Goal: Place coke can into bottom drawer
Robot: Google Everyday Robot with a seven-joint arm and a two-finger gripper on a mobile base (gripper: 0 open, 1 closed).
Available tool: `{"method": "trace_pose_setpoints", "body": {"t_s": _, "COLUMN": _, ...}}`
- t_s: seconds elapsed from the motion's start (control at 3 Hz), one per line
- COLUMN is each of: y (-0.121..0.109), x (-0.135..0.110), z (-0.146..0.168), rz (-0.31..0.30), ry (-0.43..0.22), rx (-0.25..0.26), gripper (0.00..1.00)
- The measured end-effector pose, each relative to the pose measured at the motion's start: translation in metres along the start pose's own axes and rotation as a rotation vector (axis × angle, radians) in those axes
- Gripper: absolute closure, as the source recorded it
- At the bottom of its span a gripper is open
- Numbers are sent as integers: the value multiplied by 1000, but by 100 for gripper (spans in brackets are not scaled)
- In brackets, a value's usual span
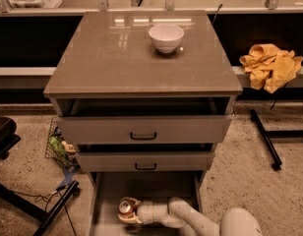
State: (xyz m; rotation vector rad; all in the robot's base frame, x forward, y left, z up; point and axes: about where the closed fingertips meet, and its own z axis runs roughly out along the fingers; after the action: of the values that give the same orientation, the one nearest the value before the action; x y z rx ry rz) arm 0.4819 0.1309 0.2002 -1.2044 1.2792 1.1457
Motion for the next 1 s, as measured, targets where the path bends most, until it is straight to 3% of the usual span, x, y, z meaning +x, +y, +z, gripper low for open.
{"method": "trace_pose_setpoints", "body": {"t_s": 0.33, "y": 6, "x": 42, "z": -8, "rz": 65, "ry": 68, "rx": 23, "gripper": 100}}
{"method": "trace_pose_setpoints", "body": {"t_s": 1.0, "y": 7, "x": 38, "z": -10, "rz": 71, "ry": 74, "rx": 25, "gripper": 59}}
